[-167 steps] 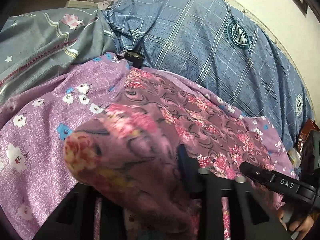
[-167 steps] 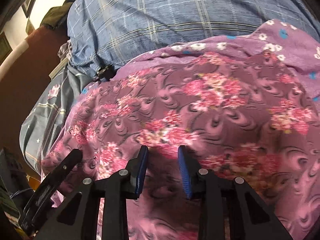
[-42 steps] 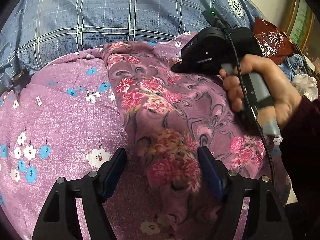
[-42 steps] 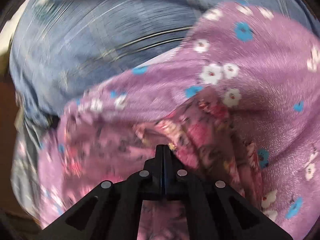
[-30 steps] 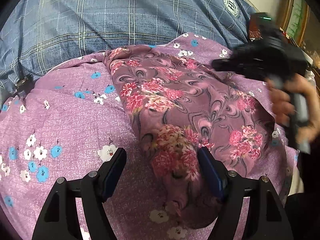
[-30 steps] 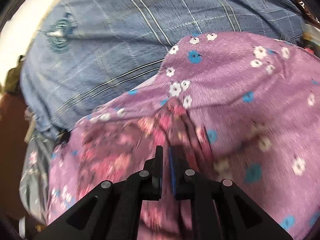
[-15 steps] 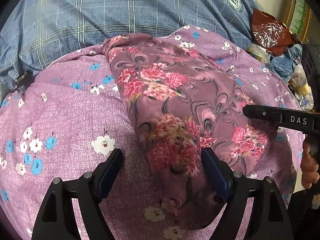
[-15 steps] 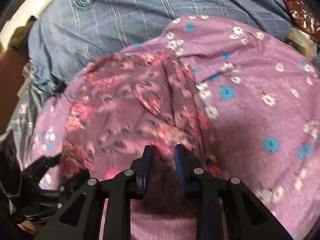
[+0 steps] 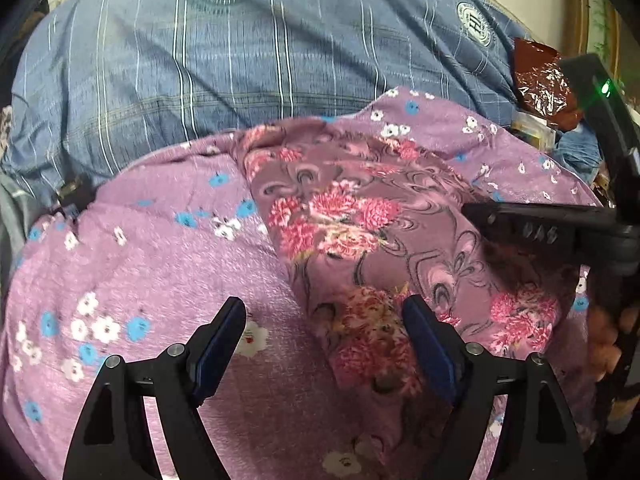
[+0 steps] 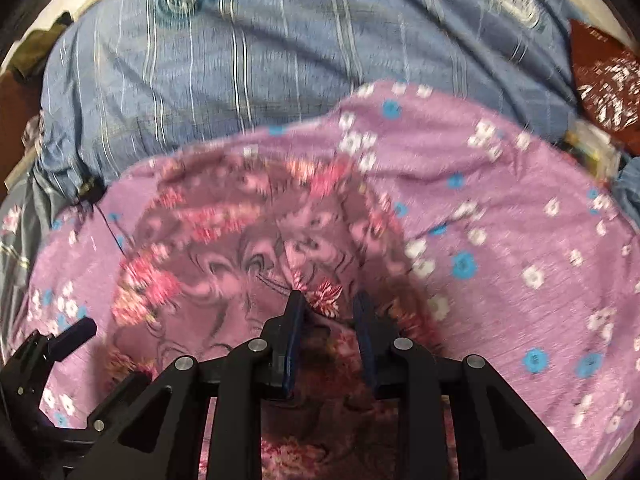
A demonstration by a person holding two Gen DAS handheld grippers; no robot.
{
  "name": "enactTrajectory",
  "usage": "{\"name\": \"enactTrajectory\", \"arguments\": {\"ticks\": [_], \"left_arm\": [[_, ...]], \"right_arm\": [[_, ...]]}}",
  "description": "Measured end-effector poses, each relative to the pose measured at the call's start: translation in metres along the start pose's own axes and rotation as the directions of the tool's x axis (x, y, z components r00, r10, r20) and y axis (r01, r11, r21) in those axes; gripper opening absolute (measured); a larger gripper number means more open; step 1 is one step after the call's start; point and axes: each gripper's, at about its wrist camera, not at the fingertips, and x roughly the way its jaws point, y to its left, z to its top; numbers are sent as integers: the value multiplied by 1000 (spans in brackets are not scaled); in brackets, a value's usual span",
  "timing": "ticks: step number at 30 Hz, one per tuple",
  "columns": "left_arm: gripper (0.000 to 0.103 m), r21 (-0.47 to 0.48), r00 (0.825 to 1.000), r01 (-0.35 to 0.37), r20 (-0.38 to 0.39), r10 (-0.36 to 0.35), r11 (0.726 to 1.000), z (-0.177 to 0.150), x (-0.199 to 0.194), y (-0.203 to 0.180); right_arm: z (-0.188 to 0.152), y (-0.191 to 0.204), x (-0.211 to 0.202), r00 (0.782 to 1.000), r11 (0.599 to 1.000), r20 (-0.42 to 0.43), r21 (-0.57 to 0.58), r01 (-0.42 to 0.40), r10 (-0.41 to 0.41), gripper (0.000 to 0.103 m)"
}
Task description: Fold small clothes
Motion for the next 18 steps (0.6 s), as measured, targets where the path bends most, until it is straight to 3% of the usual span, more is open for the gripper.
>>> {"name": "enactTrajectory", "arguments": {"ticks": [18], "left_arm": [[86,-44,1000,6,-4,-6,999,6,22,0]], "right_arm": [[-4,7,0,1000,997,23,-74,19,-17,27]]}}
